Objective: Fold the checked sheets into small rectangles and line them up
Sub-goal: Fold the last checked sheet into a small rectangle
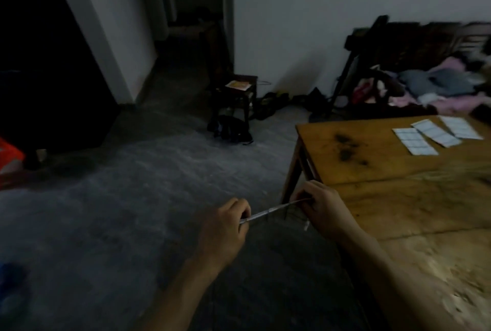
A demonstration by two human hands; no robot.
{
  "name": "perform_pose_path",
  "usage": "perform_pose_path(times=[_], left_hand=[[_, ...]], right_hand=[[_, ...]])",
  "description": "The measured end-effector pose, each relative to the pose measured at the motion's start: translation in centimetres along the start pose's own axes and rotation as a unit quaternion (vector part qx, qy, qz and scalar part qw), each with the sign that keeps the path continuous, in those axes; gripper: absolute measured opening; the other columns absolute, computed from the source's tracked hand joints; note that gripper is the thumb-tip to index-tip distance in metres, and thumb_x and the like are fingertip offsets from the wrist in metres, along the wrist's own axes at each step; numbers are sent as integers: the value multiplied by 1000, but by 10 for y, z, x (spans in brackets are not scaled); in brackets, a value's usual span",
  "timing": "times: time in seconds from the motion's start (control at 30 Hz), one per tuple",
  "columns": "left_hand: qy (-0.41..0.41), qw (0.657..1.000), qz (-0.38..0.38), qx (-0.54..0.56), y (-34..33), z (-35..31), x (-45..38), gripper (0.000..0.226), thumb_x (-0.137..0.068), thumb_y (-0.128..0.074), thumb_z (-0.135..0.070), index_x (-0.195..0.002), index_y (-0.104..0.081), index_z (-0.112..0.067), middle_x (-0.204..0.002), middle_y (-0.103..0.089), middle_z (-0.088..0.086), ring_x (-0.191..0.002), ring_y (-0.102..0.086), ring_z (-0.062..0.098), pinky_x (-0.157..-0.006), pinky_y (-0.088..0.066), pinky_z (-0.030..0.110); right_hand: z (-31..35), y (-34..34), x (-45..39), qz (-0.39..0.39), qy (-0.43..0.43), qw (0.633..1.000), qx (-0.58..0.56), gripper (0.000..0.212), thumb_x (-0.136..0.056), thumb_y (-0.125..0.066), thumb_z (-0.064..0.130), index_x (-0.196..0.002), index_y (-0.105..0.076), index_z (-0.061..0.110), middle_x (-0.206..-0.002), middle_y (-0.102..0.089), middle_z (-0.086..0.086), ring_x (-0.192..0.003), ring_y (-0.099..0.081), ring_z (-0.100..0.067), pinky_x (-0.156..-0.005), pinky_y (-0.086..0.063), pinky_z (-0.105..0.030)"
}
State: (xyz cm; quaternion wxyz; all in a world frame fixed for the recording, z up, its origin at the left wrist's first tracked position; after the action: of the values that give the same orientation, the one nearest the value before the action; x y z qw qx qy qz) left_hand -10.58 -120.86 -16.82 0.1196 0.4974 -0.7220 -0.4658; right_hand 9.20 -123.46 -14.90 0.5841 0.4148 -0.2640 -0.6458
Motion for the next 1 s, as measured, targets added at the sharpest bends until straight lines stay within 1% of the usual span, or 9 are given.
perform_pose_path(times=[0.07, 0.1, 0.23, 0.37, 0.57, 0.67, 0.77, 0.83, 1.0], left_hand=[[-5, 1000, -4, 19, 15, 27, -22, 18, -79, -69, -13, -82, -54, -24, -82, -57, -8, -71, -56, 12, -60, -46, 32], [-13, 1000, -2, 25, 22, 40, -35, 18, -78, -68, -12, -82, -54, -24, -82, -57, -8, -71, -56, 13, -61, -47, 35], [-65, 997, 33, 6, 38, 74, -80, 21, -76, -66, -9, -81, -52, -23, -83, -56, -6, -71, -56, 19, -60, -48, 41], [-90, 994, 56, 30, 41, 102, -127, 27, -73, -68, -6, -79, -50, -25, -80, -54, -9, -69, -55, 17, -59, -49, 41], [-120, 988, 71, 61, 27, 120, -203, 28, -73, -68, -4, -78, -51, -26, -79, -54, -10, -71, -54, 14, -62, -48, 39], [-147, 985, 84, 30, 22, 131, -244, 24, -75, -68, -7, -80, -53, -24, -80, -57, -7, -72, -56, 17, -61, -47, 39], [-156, 984, 86, -15, 31, 151, -298, 19, -76, -65, -12, -81, -52, -24, -82, -58, -6, -74, -57, 21, -61, -47, 40], [-147, 985, 88, -27, 39, 168, -335, 19, -77, -64, -14, -82, -50, -26, -82, -56, -8, -74, -57, 18, -60, -47, 38], [-128, 988, 90, -20, 37, 202, -419, 26, -79, -70, -8, -80, -53, -28, -79, -54, -12, -69, -54, 8, -60, -48, 34]], right_hand=[[13, -8, -26, -2, -6, 1000, 25, 22, -86, -67, 12, -87, -57, 32, -89, -54, 15, -75, -55, -1, -62, -43, -17], [19, -14, -38, 1, -12, 999, 39, 21, -87, -66, 14, -88, -57, 33, -90, -53, 15, -75, -55, -1, -63, -43, -17], [31, -32, -74, -2, -43, 998, 51, 13, -87, -67, 13, -94, -64, 23, -94, -58, 8, -80, -60, -11, -66, -51, -28], [25, -42, -103, -22, -75, 996, 50, 12, -86, -68, 12, -96, -65, 19, -95, -58, 8, -82, -60, -11, -68, -52, -28], [-16, -42, -156, -65, -124, 990, 25, 15, -82, -70, 8, -89, -65, 20, -89, -60, 7, -78, -59, -9, -64, -50, -29], [-41, -46, -202, -85, -150, 985, 8, 20, -84, -69, 10, -86, -60, 27, -87, -60, 11, -78, -57, -3, -65, -46, -23], [-61, -55, -259, -89, -176, 980, -21, 18, -88, -67, 13, -89, -60, 30, -88, -59, 13, -81, -58, -1, -70, -48, -18], [-69, -58, -296, -97, -171, 980, -42, 19, -89, -67, 13, -88, -59, 31, -87, -60, 13, -80, -58, 1, -70, -47, -17], [-99, -56, -372, -101, -151, 983, -41, 18, -88, -67, 16, -88, -60, 32, -85, -60, 15, -80, -57, 2, -70, -46, -16]])
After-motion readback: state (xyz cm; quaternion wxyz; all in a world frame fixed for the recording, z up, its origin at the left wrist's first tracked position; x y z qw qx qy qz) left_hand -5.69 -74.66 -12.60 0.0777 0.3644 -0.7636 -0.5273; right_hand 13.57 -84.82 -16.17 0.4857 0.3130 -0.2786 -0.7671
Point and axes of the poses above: each hand's wrist, its own x-axis away from the middle knuckle, its own y-axis out of the back of the hand, z = x × y, the point moved 10 cm from there along -x, towards the middle knuckle
